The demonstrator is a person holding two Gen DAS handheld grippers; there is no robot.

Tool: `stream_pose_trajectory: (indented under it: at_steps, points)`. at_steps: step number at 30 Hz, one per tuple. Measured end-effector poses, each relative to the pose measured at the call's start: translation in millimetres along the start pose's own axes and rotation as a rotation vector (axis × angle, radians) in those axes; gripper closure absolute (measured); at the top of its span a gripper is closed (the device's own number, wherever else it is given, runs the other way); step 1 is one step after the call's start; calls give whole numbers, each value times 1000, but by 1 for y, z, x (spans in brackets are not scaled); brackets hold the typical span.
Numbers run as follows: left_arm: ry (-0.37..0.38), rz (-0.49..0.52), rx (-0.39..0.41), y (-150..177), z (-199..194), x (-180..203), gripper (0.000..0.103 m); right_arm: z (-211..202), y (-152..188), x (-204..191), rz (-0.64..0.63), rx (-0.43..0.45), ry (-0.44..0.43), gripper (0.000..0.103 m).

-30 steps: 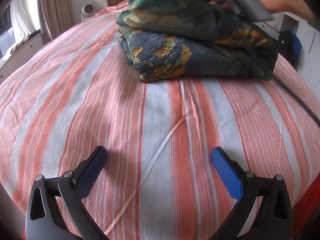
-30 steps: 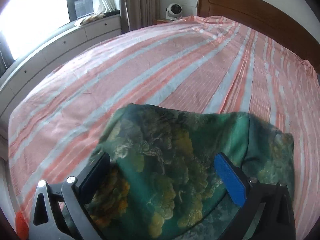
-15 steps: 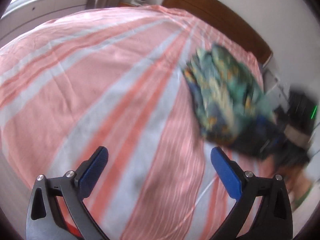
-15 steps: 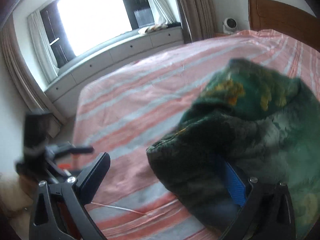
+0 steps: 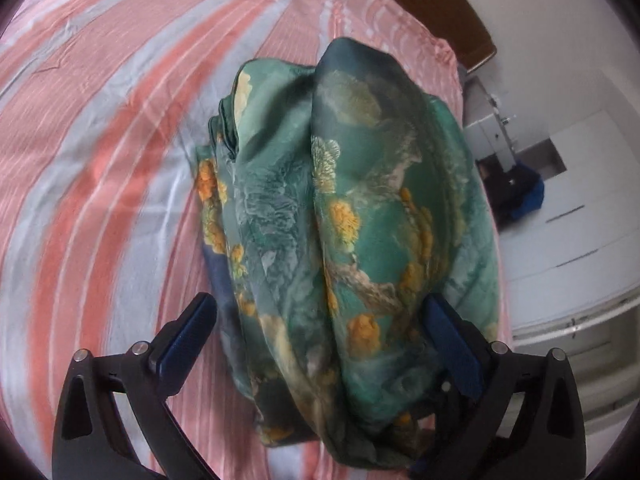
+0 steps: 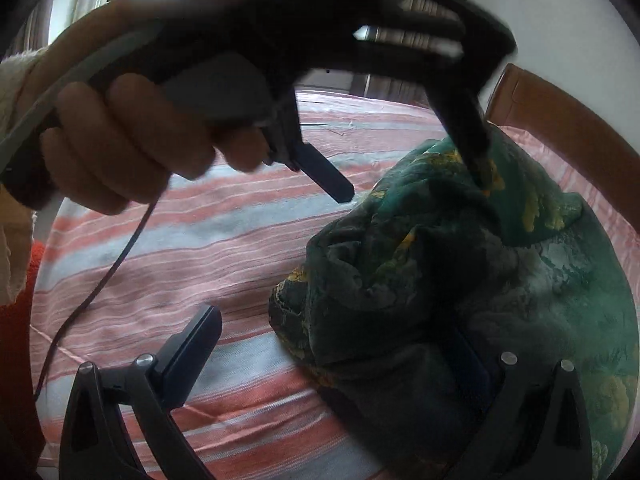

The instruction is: Fold large clothes

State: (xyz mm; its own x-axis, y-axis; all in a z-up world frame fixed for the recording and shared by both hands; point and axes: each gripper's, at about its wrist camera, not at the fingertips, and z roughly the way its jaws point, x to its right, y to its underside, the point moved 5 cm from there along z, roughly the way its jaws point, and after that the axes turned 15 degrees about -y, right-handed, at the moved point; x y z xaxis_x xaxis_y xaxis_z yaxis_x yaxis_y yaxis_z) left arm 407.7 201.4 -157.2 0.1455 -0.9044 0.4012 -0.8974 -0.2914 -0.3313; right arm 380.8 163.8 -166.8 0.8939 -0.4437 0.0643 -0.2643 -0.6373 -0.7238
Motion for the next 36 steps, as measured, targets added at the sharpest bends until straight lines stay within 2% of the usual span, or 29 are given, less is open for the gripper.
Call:
stream_pose_trajectory:
  at_steps: [2, 4, 6, 9, 11, 13, 15, 16, 17, 19, 20, 21, 22, 23, 24, 26, 28, 31, 34, 36]
  points:
    - [-60, 10, 3, -1, 9, -2, 0, 1, 0, -2, -11, -4, 4, 0]
    - [-51, -11, -11, 0, 15, -7, 0, -11, -3, -5, -1, -5, -32, 0]
    - [-70, -18, -17, 2, 17, -13, 0, -43, -3, -6, 50, 18, -102, 2]
    - [-116, 16, -25, 7, 28, -5, 0, -116, 8, 18, 234, 131, -159, 2]
    - [-106, 8, -50, 8, 40, 2, 0, -162, 29, 63, 419, 221, -124, 1]
    - [-86, 14, -87, 9, 50, 9, 0, -182, 57, 110, 608, 276, -83, 0]
    - [-81, 38, -124, 10, 58, 20, 0, -177, 94, 166, 831, 280, -89, 0]
    - [-87, 50, -135, 10, 60, 24, 0, -166, 107, 186, 916, 276, -137, 0]
    - [-105, 65, -144, 10, 61, 27, 0, -149, 121, 207, 1018, 275, -218, 0]
    - [-122, 61, -156, 8, 61, 29, 1, -116, 127, 221, 1113, 284, -382, 0]
    - [-131, 57, -154, 8, 61, 29, 4, -104, 127, 223, 1126, 280, -419, 0]
    - [-137, 56, -144, 8, 59, 31, 9, -88, 124, 225, 1131, 272, -418, 0]
    - [-143, 60, -129, 12, 51, 36, 20, -81, 119, 226, 1124, 253, -396, 0]
    - [-163, 71, -102, 12, 45, 43, 32, -78, 113, 226, 1099, 222, -355, 3]
    - [-189, 99, -52, 13, 33, 52, 38, -78, 98, 221, 1004, 163, -260, 9]
    - [-227, 156, 20, 18, 16, 68, 52, -87, 77, 208, 849, 108, -134, 22]
    - [-250, 195, 87, 32, -3, 82, 56, -95, 54, 186, 689, 65, -11, 27]
    - [-267, 230, 173, 57, -32, 97, 57, -107, 39, 158, 554, 83, 85, 28]
    - [-277, 270, 269, 59, -64, 118, 57, -126, 22, 137, 480, 153, 129, 28]
    - [-273, 284, 321, 49, -80, 135, 57, -140, 11, 141, 477, 207, 137, 28]
